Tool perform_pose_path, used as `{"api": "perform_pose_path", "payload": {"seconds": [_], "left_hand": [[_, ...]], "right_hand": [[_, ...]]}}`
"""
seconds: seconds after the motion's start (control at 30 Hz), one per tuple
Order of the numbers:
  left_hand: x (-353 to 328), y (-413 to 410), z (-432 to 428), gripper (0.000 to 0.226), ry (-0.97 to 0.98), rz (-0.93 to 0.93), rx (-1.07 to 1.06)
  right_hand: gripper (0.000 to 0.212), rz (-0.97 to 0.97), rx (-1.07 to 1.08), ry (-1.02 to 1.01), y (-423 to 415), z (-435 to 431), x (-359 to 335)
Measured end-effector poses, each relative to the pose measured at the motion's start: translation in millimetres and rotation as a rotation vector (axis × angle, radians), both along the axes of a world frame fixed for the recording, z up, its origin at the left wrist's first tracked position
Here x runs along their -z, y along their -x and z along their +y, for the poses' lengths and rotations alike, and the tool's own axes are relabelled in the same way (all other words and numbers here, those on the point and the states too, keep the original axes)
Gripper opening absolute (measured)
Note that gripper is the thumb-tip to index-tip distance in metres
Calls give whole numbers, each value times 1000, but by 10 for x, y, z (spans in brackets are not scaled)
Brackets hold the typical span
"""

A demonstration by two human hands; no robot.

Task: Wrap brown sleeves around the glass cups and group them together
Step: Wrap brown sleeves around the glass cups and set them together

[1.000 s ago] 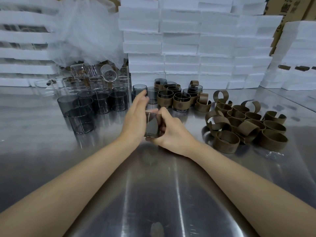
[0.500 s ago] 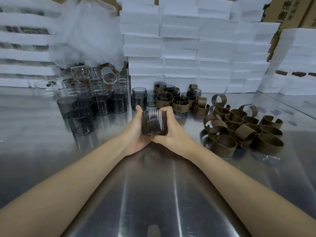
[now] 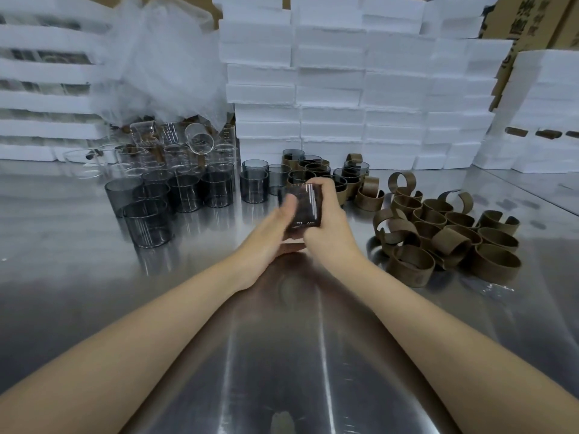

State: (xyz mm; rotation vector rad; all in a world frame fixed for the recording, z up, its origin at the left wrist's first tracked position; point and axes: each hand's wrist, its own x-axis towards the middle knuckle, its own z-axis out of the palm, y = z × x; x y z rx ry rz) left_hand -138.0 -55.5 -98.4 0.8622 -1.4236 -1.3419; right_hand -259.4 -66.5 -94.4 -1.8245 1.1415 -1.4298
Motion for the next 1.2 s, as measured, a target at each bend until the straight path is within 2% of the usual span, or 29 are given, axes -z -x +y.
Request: {"api": "perform_pose_path", "payload": {"seconds": [0.07, 0.17, 0.27, 0.3, 0.37, 0.47, 0.57, 0.63, 0.7, 0.83, 0.97, 1.03, 1.1, 1.13, 1.2], "left_hand": [[23, 19, 24, 55, 62, -79, 16], [28, 17, 26, 58, 72, -92, 25], [46, 22, 12, 55, 62, -34, -54], [55, 18, -8, 53, 54, -11, -128], [58, -13, -51, 44, 39, -23, -298], [60, -93, -57, 30, 210, -341, -439], [56, -55, 28, 28, 408, -545, -358], [60, -30, 54, 34, 449, -570, -308], [49, -26, 57, 36, 474, -561, -257], [53, -14, 51, 32, 395, -457, -156], [112, 37, -8, 32, 245, -183, 99], [62, 124, -6, 36, 41, 47, 115], [4, 157, -14, 40, -136, 269, 67], [2, 135, -41, 40, -157, 312, 45], [3, 54, -60, 42, -121, 334, 20]], "right_hand": [[68, 59, 29, 43, 73, -7, -16], [69, 202, 99, 55, 140, -40, -36], [48, 322, 260, 78, 180, -68, -25], [42, 278, 266, 53, 181, -66, -21], [37, 23, 189, -101, 131, -47, -52], [31, -366, -6, -390, -42, 13, -101], [46, -545, 47, -482, -107, 60, -68], [58, -642, 95, -523, -59, 51, -80], [67, -708, 33, -560, 2, 35, -111], [71, -696, -226, -568, 81, -2, -117], [68, -739, -439, -643, 160, -14, -148], [58, -702, -387, -639, 117, -28, -114], [33, -617, -269, -512, 50, -55, -57], [29, -562, -224, -431, 34, -48, -49], [45, -462, -231, -318, 47, -40, -38]]}}
